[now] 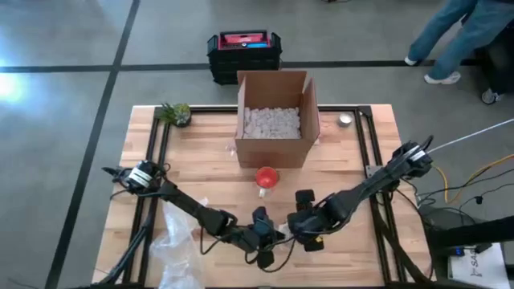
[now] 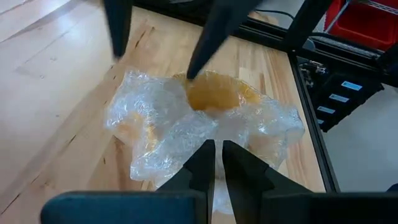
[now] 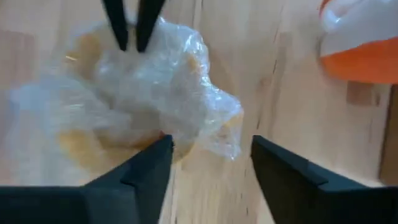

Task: Wrap mug
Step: Put the wrapped yellow mug into the cardboard box

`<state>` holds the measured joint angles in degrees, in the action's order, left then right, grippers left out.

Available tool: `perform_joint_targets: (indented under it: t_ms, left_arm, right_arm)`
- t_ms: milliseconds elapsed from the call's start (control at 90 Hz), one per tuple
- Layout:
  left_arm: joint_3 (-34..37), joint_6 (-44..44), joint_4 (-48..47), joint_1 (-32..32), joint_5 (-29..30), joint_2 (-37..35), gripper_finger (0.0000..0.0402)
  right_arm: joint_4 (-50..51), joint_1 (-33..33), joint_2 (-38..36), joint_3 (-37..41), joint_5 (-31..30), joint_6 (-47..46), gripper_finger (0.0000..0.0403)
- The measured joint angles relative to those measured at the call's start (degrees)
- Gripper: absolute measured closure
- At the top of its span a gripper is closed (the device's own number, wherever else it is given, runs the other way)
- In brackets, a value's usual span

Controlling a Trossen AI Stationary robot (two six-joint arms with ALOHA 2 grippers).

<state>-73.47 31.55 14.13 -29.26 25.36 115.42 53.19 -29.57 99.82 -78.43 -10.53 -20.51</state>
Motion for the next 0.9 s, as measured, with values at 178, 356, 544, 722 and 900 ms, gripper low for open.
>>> perform_joint_targets:
  t_ms: [178, 356, 544, 722, 900]
  left_arm:
    - [0.00, 0.00, 0.06, 0.00, 0.00, 0.00, 0.0381]
    - [0.00, 0.02, 0.21, -0.02, -0.22, 0.00, 0.0381]
    - [-0.02, 0.03, 0.13, -0.04, -0.98, 0.00, 0.0381]
    - [0.20, -0.08, -1.47, -0.74, -1.01, -1.18, 0.0381]
    - [0.11, -0.58, -1.09, -2.09, -0.74, -5.76, 0.0381]
  right_arm:
    - [-1.06, 0.39, 4.77, -0.31, 0.40, 0.81, 0.0151]
    - [-2.68, 0.60, 6.81, -0.31, -0.27, 4.18, 0.0219]
    - [-3.13, 0.88, 5.11, 0.02, 3.27, 4.99, 0.0374]
    - [-1.44, 0.69, 2.47, 0.13, 6.24, 5.59, 0.0373]
    - [-1.70, 0.06, -1.78, 0.11, 5.85, 6.05, 0.0395]
